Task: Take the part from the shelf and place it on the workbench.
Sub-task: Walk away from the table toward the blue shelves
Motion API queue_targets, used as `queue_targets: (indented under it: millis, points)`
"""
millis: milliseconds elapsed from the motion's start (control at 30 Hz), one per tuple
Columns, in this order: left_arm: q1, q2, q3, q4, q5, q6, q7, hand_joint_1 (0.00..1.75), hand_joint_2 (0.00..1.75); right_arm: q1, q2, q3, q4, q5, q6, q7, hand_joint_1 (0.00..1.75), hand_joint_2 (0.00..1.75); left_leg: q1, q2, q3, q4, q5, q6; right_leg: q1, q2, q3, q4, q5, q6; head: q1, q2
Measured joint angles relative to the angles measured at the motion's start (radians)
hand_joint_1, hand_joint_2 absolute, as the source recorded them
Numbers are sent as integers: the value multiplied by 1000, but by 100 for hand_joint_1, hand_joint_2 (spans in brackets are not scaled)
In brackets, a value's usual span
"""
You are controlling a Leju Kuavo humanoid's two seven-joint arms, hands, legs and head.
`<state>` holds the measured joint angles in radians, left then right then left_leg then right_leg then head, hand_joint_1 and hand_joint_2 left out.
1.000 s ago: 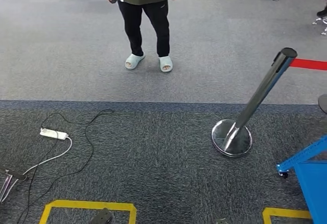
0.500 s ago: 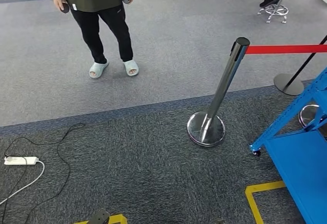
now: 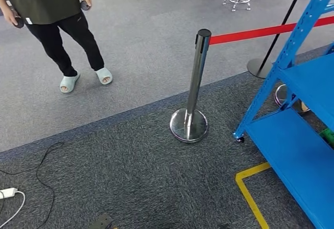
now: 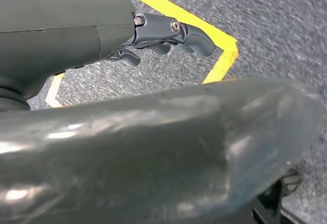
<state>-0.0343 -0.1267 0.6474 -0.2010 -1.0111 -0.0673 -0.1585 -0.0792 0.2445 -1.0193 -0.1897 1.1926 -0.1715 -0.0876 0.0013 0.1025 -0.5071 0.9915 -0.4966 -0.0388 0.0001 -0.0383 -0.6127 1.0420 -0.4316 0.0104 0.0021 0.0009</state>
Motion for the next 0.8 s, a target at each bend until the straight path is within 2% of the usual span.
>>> queue_targets:
  millis: [33, 100, 133, 167, 200, 233, 267, 300, 333, 400, 467, 500, 533, 567, 600, 633, 667, 700, 733, 767, 800]
  points:
    - [-1, 0, 0, 0, 0, -1, 1, 0, 0, 0, 0, 0, 0, 1, 0, 1, 0, 0, 2, -22, -9, 22, -18, -5, -2, 13, 0, -3, 2, -6, -1, 0]
    - [1, 0, 0, 0, 0, -1, 3, 0, 0, -3, 0, 0, 0, 1, 0, 2, 0, 0, 4, -76, -58, 127, -78, -9, -4, 39, 0, -5, 5, -15, -4, 0]
    - [3, -1, 1, 0, 0, -2, 5, 0, 0, -5, 0, 1, 0, 1, 0, 4, 0, 0, 4, -88, -93, 195, -107, -9, -4, 53, -1, -5, 6, -17, -5, 0]
    - [4, -1, 2, 1, 0, -2, 8, 0, 0, -5, 0, 1, 0, 1, 0, 6, 0, 0, 4, -93, -123, 249, -122, -9, -3, 69, -2, -5, 6, -18, -5, 0]
    - [5, -1, 2, 1, 0, -2, 11, 0, 0, -4, 0, 1, 0, 1, 0, 8, 0, 0, 5, -95, -141, 273, -118, -8, -3, 85, -1, -5, 6, -19, -5, 0]
    - [5, -1, 3, 1, 0, -2, 15, 0, 0, -2, 0, 2, 0, 1, -1, 10, 0, 0, 6, -97, -141, 262, -95, -7, -4, 102, -1, -5, 7, -17, -5, 0]
    - [5, -1, 4, 1, 1, -1, 18, 0, 0, -1, 0, 2, 0, 1, -1, 11, 0, 0, 7, -104, -124, 216, -58, -6, -5, 117, -1, -5, 9, -15, -5, 0]
    - [4, -1, 4, 1, 3, -1, 21, 0, 0, -1, 0, 2, 0, 1, -2, 10, 0, 0, 11, -124, -97, 153, -19, -6, -6, 132, -1, -5, 10, -12, -5, 0]
    - [3, -1, 5, 1, 4, -1, 23, 0, 0, -2, 0, 2, 0, 1, -2, 10, 0, 0, 15, -149, -70, 87, 7, -5, -6, 147, -3, -2, 11, -7, -6, 0]
    - [1, -2, 7, 1, 5, -1, 26, 0, 0, -4, 0, 2, 0, 0, -3, 9, 0, 0, 18, -184, -40, 15, 27, -2, -6, 171, -11, -2, 15, 5, -6, 0]
    - [-1, -4, 10, 1, 7, 0, 28, 0, 0, 0, 0, 2, 0, 0, -4, 10, 0, 0, 14, -171, -37, 5, 28, 10, -10, 191, -19, -9, 22, 20, -5, 0]
    - [-2, -5, 11, 1, 8, 1, 28, 0, 0, 3, 0, 2, 0, 0, -4, 10, 0, 0, 14, -160, -36, 2, 31, 18, -11, 180, -23, -6, 20, 25, -5, 0]
    - [-3, -6, 12, 1, 9, 2, 28, 0, 0, 5, 0, 2, 0, 0, -5, 10, 0, 0, 14, -148, -35, -1, 34, 26, -9, 155, -33, 11, 10, 29, -2, 0]
    - [-2, -6, 13, 1, 9, 3, 29, 0, 0, 5, 0, 2, 0, 0, -5, 11, 0, 0, 13, -135, -34, -3, 35, 33, -8, 121, -52, 50, -13, 31, 1, 0]
    - [-1, -5, 15, 1, 9, 3, 29, 0, 0, 3, 0, 2, 0, 0, -6, 10, 0, 0, 10, -120, -34, -4, 35, 38, -6, 83, -80, 110, -46, 32, 3, 0]
    - [1, -5, 16, 1, 9, 4, 29, 0, 0, 0, 0, 2, 0, -1, -6, 10, 0, 0, 7, -105, -33, -4, 34, 41, -6, 61, -112, 180, -80, 34, 5, 0]
    - [2, -5, 18, 1, 9, 4, 29, 0, 0, -1, 0, 2, 0, -1, -7, 10, 0, 0, 5, -89, -33, -4, 32, 42, -7, 51, -140, 242, -105, 36, 5, 0]
    - [2, -5, 19, 1, 9, 4, 29, 0, 0, -1, 0, 1, 0, -2, -7, 10, 0, 0, 4, -74, -32, -3, 31, 43, -7, 47, -153, 274, -113, 37, 5, 0]
    - [2, -5, 20, 1, 9, 4, 29, 0, 0, 0, 0, 1, 0, -4, -7, 10, 0, 0, 3, -60, -31, -3, 30, 42, -7, 45, -146, 268, -102, 37, 5, 0]
    - [1, -6, 20, 1, 10, 4, 29, 0, 0, 1, 0, 1, 0, -9, -7, 9, 0, 0, 3, -47, -28, -3, 28, 40, -7, 38, -119, 223, -76, 36, 6, 0]
    - [1, -6, 21, 1, 13, 5, 29, 0, 0, 1, 0, 0, 0, -20, -7, 6, 0, 0, 3, -35, -24, -3, 24, 37, -6, 17, -77, 153, -46, 36, 6, 0]
